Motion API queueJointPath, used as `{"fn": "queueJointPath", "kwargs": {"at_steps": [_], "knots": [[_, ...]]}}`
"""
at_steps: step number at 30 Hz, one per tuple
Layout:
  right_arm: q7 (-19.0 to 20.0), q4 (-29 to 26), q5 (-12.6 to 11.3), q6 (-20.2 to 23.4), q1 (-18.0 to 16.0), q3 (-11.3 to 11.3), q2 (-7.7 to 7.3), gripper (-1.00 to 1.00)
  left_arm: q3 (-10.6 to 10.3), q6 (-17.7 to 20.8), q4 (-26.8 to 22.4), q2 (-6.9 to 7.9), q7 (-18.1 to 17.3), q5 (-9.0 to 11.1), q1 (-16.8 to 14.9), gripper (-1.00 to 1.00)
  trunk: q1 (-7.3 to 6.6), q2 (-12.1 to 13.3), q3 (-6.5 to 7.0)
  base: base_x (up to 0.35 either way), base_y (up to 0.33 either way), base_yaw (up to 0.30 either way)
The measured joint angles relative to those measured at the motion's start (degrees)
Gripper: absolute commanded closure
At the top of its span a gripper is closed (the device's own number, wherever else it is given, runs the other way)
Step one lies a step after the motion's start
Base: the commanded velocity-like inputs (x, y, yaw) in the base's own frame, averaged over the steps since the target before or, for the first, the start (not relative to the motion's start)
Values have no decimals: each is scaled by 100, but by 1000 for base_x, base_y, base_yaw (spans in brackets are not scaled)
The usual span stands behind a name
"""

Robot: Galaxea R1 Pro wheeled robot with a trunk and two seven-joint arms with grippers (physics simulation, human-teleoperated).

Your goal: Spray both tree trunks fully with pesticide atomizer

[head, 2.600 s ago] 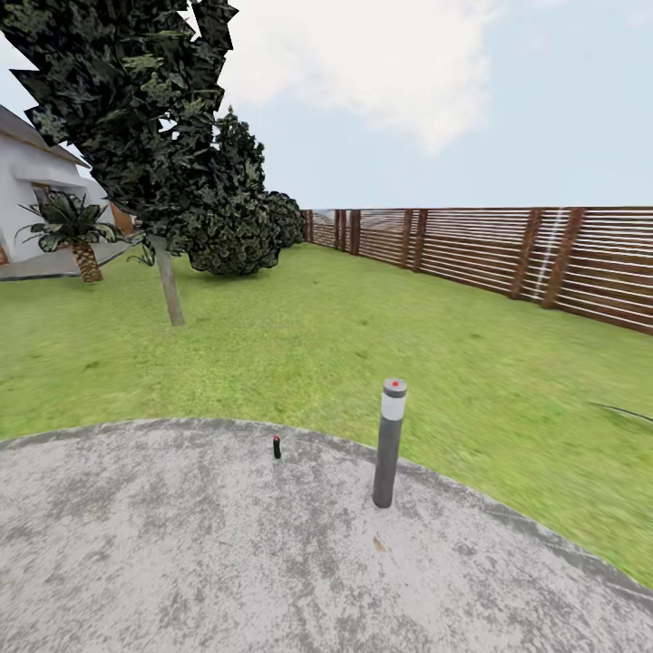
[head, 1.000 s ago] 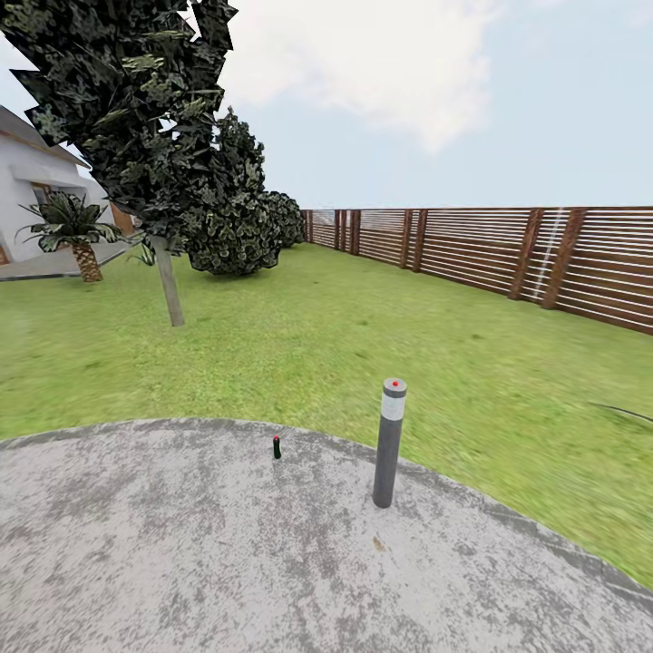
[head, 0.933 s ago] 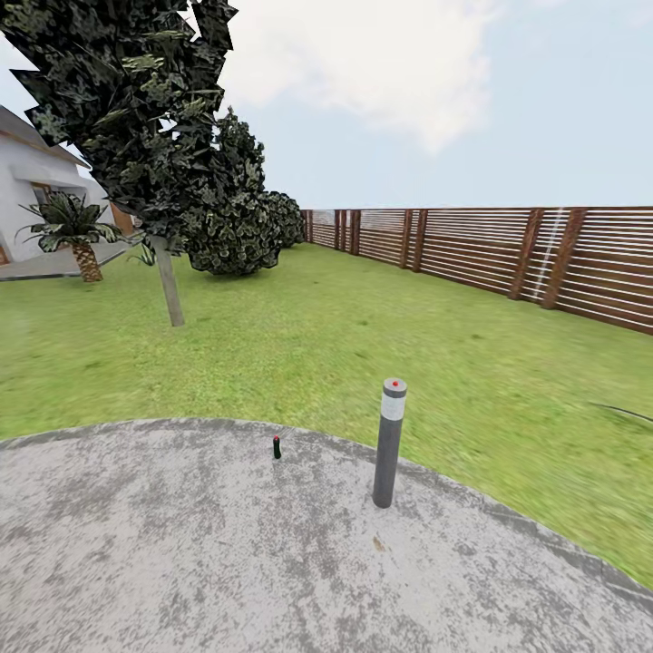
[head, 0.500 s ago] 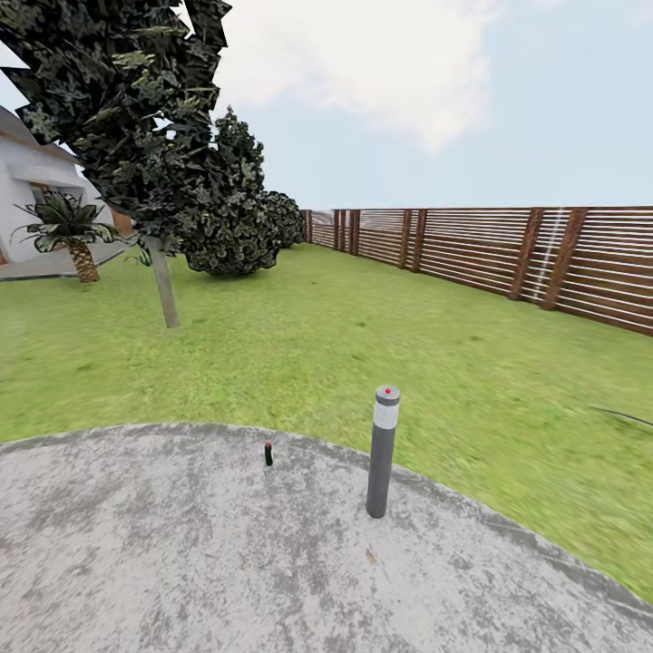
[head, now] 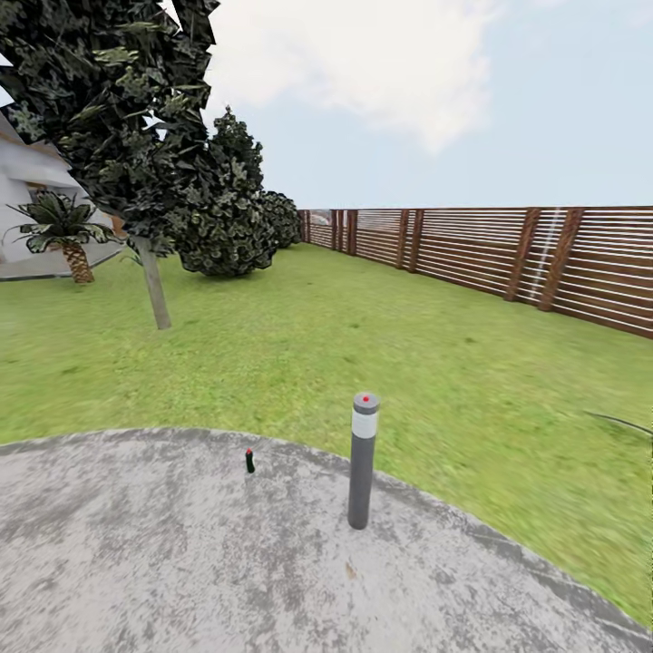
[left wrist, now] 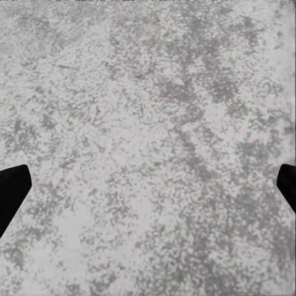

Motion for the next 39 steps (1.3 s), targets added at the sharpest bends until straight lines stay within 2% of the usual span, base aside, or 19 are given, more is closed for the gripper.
{"fn": "queueJointPath", "kwargs": {"at_steps": [22, 39], "knots": [[-10, 9, 0, 0, 1, 0, 13, -100, 11, -1, 7, 21, 7, 8, -1, -100, 0, 0, 0, 96, -286, -240], [-10, 10, 0, 0, 0, -5, 12, -100, 24, 1, 6, 22, 11, 8, 0, -100, -1, 0, 0, 124, -286, -20]]}}
